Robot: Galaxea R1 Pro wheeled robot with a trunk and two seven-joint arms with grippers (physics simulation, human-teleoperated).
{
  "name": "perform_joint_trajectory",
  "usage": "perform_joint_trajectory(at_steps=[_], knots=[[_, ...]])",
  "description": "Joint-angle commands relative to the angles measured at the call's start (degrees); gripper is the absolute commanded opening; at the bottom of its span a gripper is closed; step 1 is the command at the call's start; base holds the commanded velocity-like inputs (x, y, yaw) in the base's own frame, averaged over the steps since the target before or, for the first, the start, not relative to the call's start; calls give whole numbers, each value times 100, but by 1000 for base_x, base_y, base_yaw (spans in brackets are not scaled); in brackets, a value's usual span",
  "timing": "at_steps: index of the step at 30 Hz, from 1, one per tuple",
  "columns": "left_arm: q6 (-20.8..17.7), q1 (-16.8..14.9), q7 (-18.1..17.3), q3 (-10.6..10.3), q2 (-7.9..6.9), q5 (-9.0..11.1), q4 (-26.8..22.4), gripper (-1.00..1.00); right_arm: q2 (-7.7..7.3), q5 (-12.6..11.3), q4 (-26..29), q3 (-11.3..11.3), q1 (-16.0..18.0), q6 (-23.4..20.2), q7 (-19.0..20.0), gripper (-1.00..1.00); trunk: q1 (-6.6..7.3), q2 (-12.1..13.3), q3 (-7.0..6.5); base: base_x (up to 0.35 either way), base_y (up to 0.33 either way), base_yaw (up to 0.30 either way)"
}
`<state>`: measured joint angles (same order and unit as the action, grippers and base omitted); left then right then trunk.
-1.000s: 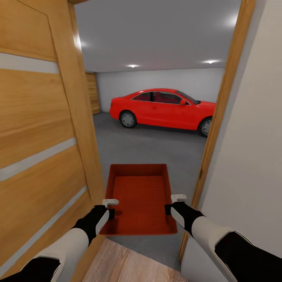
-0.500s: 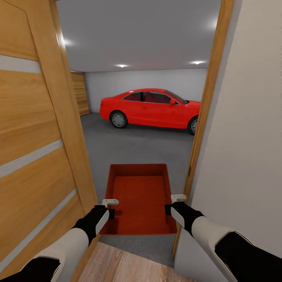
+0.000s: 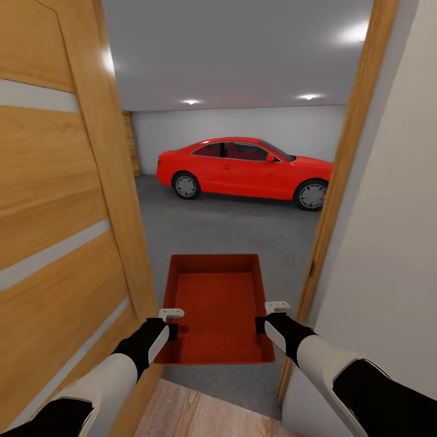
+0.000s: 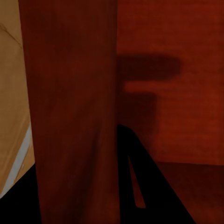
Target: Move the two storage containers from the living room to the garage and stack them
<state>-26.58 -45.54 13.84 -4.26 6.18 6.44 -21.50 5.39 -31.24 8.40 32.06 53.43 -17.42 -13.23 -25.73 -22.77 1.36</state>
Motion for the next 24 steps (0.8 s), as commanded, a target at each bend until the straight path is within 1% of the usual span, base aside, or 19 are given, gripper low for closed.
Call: perform_joint_trajectory(at_steps=[1,7,20,24], knots=[[-22,1,57,-186,-64,121,-3,-100,-3,-172,22,64,10,-15,40,-100,-5,-14,14,106,290,0],[-22,1,57,-187,-64,121,-3,-100,-3,-172,22,64,10,-15,41,-100,-5,-14,14,108,293,-37],[-22,1,57,-186,-64,121,-3,-100,1,-172,22,64,10,-15,40,-100,-5,-14,14,110,293,-233],[-22,1,57,-184,-64,116,-5,-100,-1,-172,22,64,10,-15,40,-100,-5,-14,14,66,147,-246]])
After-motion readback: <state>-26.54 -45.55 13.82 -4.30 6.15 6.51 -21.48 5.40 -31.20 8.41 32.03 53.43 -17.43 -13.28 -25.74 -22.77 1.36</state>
